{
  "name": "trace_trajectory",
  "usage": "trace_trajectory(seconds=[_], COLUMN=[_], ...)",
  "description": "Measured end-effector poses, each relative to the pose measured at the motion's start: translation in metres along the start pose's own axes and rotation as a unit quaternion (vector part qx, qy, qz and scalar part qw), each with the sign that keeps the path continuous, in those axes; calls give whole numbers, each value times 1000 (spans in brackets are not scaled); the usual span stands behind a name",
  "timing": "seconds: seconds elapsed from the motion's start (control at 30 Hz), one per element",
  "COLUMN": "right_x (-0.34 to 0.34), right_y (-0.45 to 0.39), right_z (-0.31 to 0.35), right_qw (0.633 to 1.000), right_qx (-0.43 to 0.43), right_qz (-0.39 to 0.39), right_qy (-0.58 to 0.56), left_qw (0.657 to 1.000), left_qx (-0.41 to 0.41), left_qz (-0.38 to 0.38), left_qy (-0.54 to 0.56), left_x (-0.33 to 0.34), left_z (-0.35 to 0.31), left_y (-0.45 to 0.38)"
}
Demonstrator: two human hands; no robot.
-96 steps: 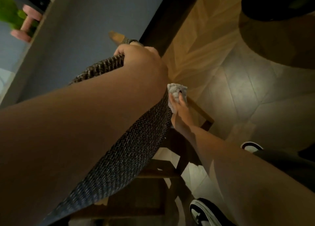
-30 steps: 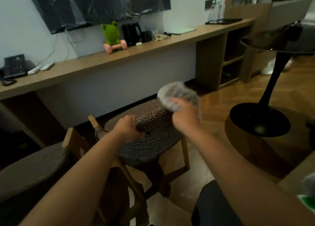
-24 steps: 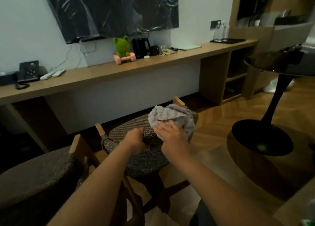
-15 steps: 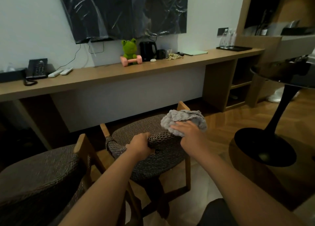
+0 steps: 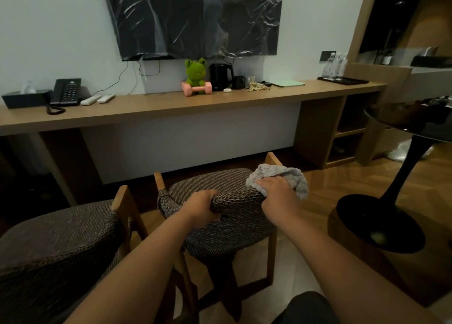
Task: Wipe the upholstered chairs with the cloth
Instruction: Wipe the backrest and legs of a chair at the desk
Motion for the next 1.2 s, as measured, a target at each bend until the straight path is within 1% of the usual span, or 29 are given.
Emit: trace_trajectory(seconds=[0.07,0.2,0.47,0.7,0.9,1.07,1.13,1.2], right_x=[0,-2,1,8,4,-2,-3,-3], right_y=[2,-1,-2,-12,-15,-17,-15,-15], right_z=[0,-5,-7,-15,-17,-25,-33,-38], right_qw=[1000,999,998,996,995,991,989,988], right_qx=[-5,-20,-33,-12,-17,-39,-49,-67], right_qz=[10,47,48,81,83,128,140,136], right_qy=[3,-19,-9,34,51,14,-10,-29], left_qw=[1000,998,994,993,993,993,993,989], left_qx=[-1,-25,-81,-88,-88,-74,-78,-67], left_qz=[-12,-65,-64,-73,-69,-68,-44,-6], left_qy=[-1,-4,-20,-30,-41,-59,-82,-133], left_x=[0,4,10,13,13,15,9,0], left_z=[1,1,0,-1,-8,-12,-16,-30], left_y=[2,10,8,6,7,10,9,3])
Point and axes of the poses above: each hand's wrist, its own y-axis away from the middle knuckle, its own x-axis out of the palm, z = x × y, the point moved 6 cm from there along -y, towards the middle knuckle, and after that the axes turned 11 degrees about -y, right-handed, at the moved point
